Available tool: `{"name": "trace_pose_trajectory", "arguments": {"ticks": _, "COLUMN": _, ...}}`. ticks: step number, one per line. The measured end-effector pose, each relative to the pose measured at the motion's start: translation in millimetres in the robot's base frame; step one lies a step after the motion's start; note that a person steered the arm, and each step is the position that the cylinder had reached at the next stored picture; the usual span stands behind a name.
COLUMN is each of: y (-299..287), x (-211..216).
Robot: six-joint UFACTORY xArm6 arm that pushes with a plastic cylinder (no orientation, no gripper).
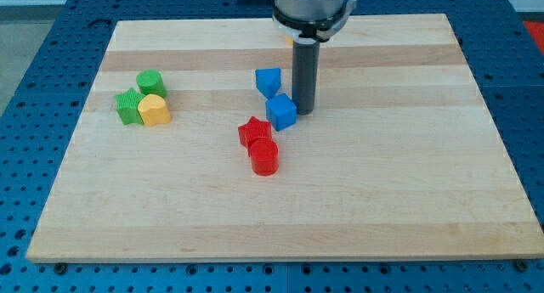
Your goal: Slide the blue triangle slightly left
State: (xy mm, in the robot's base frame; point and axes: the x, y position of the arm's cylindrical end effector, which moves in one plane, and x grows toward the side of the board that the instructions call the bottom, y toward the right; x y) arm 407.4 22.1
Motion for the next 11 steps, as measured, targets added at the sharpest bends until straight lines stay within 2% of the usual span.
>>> {"name": "trace_pose_trajectory", "arguments": {"ticks": 4, "y": -20, "x": 0}}
{"name": "trace_pose_trajectory", "arguments": {"ticks": 6, "y": 37, "x": -39}}
{"name": "trace_pose_trajectory", "arguments": {"ticks": 7, "y": 26, "x": -62}}
{"name": "trace_pose_trajectory", "arguments": {"ticks": 9, "y": -2, "x": -39}}
{"name": "trace_pose_trajectory", "arguments": {"ticks": 11, "y": -63, "x": -37}}
